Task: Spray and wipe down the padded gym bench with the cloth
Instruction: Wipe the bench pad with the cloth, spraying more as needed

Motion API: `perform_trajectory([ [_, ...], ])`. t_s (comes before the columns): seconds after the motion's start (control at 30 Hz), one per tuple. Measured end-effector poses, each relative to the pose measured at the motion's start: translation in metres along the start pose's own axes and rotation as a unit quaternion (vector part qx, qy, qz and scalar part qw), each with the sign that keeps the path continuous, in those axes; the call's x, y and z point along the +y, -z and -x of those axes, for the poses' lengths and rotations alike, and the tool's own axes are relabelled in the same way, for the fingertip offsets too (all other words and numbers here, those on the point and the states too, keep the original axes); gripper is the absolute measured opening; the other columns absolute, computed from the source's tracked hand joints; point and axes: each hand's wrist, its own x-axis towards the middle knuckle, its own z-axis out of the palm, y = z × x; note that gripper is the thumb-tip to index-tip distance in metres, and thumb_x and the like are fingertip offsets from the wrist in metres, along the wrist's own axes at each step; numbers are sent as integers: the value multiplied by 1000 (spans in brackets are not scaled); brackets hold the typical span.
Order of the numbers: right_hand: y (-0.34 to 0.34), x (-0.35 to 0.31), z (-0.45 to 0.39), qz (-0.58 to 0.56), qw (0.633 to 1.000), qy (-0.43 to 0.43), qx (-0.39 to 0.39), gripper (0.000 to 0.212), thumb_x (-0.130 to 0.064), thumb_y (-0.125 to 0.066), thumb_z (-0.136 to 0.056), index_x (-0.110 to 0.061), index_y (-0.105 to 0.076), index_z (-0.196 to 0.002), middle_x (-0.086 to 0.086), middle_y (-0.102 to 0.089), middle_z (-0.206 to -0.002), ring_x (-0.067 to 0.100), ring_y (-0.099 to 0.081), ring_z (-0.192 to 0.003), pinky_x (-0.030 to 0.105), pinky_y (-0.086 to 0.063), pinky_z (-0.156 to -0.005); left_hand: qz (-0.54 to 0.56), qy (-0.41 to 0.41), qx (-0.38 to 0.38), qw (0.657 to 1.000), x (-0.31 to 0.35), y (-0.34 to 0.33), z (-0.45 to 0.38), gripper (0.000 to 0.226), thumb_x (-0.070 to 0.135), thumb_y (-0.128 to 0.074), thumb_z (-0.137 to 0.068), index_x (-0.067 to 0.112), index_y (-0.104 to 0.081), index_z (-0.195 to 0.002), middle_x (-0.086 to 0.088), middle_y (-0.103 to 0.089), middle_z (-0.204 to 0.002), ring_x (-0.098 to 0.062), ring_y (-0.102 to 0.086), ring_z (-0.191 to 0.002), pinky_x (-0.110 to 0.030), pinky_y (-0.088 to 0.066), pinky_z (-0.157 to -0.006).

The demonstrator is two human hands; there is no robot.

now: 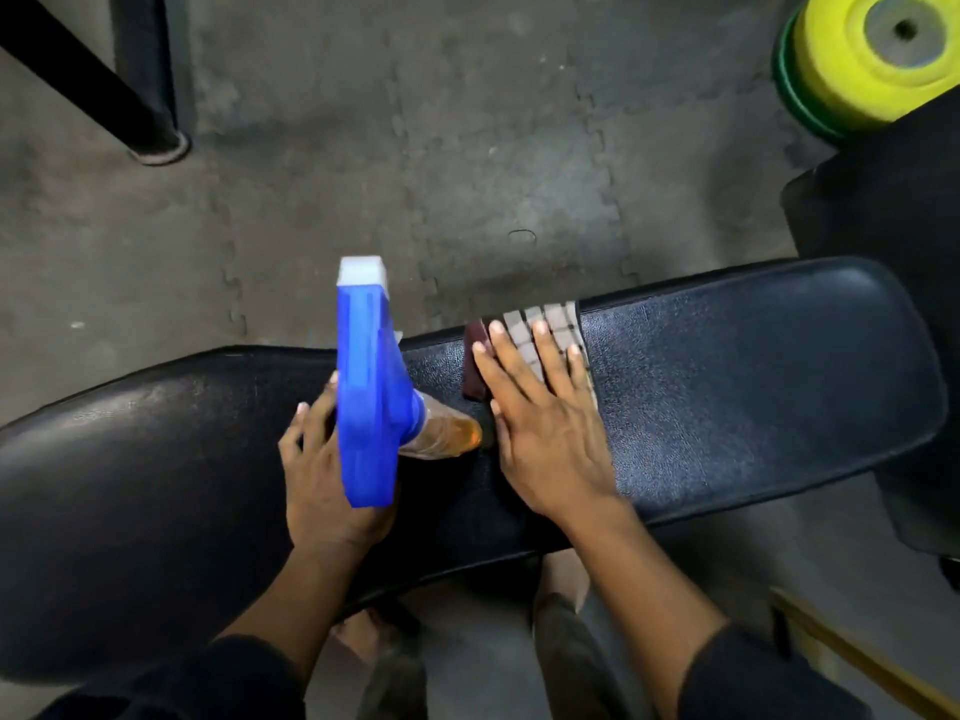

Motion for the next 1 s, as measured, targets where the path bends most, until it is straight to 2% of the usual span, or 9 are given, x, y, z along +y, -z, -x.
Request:
perform_trajectory([
  [0.17,-8,10,71,30,999,14,-22,73,-33,-45,-105,-37,-21,-173,-11,-10,-184,26,-3,-172,59,-19,-136,123,-38,182,975,13,-1,3,65,20,-60,-89,28,-42,-151,-2,-49,-159,-28,-42,-142,-71,-38,-117],
  [0.33,-2,3,77,-94,994,-46,13,66,-13,-68,-96,-31,-55,-158,-10,-49,-168,24,-30,-166,54,-28,-133,22,-20,83,996,2,-8,0,60,39,-39,-104,27,-42,-162,9,-28,-177,-20,-30,-162,-52,-23,-128],
  [0.47,29,-27,53,-399,896,-160,110,84,13,-71,-83,-22,-54,-158,-19,-65,-152,9,-59,-145,46,-45,-124,16,-35,125,991,1,-17,-2,57,41,-38,-102,27,-47,-157,10,-31,-176,-20,-35,-159,-49,-21,-125],
  [0.57,62,-56,37,-540,827,-32,155,102,13,-67,-72,-3,-34,-167,9,-55,-165,32,-49,-156,42,-45,-125,11,-35,130,991,-3,-21,-3,57,40,-41,-102,27,-46,-157,11,-29,-176,-19,-34,-160,-48,-18,-125],
  [0.63,83,-81,27,-579,804,48,131,105,4,-75,-74,0,-28,-167,20,-48,-167,42,-46,-155,53,-41,-127,14,-39,137,990,-4,-23,-2,57,38,-42,-102,26,-44,-157,11,-29,-176,-19,-33,-160,-49,-18,-125],
  [0.7,94,-103,19,-566,811,81,124,95,-3,-79,-80,-3,-34,-164,9,-53,-163,37,-56,-148,58,-48,-121,26,-45,147,988,-5,-25,-2,56,36,-42,-101,26,-41,-156,10,-30,-176,-20,-33,-160,-50,-20,-126],
  [0.77,100,-119,13,-522,839,65,137,80,-6,-83,-88,-8,-44,-158,-8,-66,-147,17,-74,-121,42,-63,-100,37,-46,148,987,-5,-24,-1,56,35,-43,-101,27,-37,-156,8,-35,-174,-21,-34,-160,-52,-23,-127],
  [0.83,102,-130,13,-477,864,46,157,55,-13,-83,-95,-8,-60,-145,-6,-75,-120,3,-73,-92,27,-62,-84,36,-39,137,989,-5,-23,1,52,36,-43,-105,27,-38,-156,7,-39,-172,-20,-32,-161,-52,-24,-128],
  [1.0,95,-150,42,-377,905,-5,198,22,-37,-78,-97,-18,-70,-102,-25,-67,-85,-1,-70,-78,14,-56,-77,84,-48,92,991,-13,-15,-1,50,39,-45,-110,34,-40,-160,12,-35,-173,-13,-24,-163,-44,-13,-134],
])
